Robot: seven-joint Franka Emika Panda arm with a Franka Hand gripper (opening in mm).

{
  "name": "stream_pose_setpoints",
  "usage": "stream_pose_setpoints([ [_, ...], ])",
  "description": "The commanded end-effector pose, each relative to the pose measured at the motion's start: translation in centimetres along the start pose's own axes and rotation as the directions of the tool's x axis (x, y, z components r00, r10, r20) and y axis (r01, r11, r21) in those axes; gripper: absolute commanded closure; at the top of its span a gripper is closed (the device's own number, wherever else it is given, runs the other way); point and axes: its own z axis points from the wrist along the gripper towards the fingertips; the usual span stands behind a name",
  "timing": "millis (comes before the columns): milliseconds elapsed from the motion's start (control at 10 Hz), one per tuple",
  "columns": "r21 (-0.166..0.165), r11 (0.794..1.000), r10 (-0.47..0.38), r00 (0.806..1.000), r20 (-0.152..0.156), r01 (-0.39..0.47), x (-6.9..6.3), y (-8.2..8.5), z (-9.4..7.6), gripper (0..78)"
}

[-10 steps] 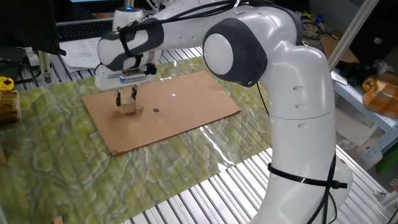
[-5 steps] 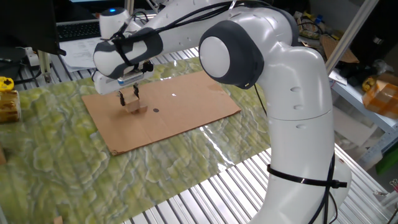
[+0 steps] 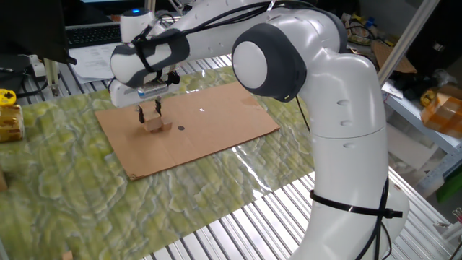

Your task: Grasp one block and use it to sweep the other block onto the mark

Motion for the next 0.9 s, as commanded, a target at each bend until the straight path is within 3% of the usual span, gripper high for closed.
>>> stream_pose_setpoints([
  [100, -0.244, 0.943, 0.226, 0.974, -0.026, -0.225, -1.2, 0.5, -0.7, 76.4],
  [500, -0.203, 0.925, 0.326, 0.945, -0.013, -0.321, -2.0, 0.0, -0.9, 76.4],
  [600, -0.191, 0.916, 0.359, 0.933, 0.002, -0.352, -2.1, -0.9, -0.6, 76.4],
  [800, -0.174, 0.922, 0.353, 0.936, 0.010, -0.346, -2.2, -1.7, -0.3, 76.4],
  [900, -0.150, 0.933, 0.332, 0.943, 0.016, -0.326, -2.4, -2.3, -0.2, 76.4],
])
